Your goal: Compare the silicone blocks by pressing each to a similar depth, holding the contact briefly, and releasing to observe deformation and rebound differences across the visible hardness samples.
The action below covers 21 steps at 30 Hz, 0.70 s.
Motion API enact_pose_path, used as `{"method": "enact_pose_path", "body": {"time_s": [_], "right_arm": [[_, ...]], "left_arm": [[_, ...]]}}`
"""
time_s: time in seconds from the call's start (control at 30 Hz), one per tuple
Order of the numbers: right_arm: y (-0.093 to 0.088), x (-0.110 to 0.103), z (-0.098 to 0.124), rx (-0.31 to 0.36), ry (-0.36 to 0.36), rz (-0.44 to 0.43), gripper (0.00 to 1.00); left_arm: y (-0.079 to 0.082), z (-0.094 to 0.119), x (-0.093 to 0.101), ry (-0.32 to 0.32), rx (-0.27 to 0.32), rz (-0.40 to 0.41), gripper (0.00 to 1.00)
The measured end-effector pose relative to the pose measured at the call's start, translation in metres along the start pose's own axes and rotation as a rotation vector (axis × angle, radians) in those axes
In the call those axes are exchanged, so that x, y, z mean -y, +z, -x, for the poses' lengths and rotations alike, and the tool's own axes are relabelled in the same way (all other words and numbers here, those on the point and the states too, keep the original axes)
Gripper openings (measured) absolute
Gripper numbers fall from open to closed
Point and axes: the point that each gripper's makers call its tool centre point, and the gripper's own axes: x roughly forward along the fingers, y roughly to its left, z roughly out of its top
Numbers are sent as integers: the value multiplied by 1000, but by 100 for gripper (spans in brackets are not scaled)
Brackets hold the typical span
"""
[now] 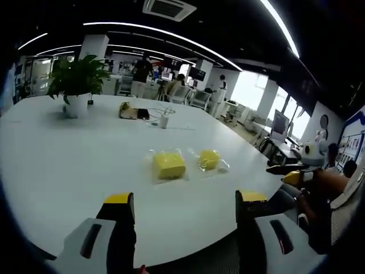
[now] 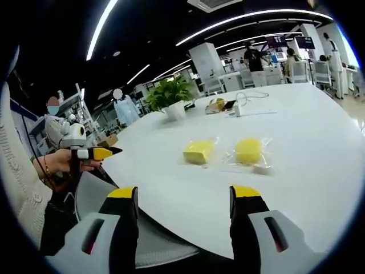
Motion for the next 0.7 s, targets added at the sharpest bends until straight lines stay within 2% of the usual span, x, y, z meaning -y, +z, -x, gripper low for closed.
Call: {"method": "enact_pose_path", "body": {"time_s": [0.47, 0.7], "right_arm": [[-2, 6, 6, 0, 3, -8, 60], [0, 8, 8, 3, 12, -11, 60]], "left_arm": [[-5, -3, 7, 3, -19, 6, 71], [-5, -11, 10, 2, -38, 4, 70]]}}
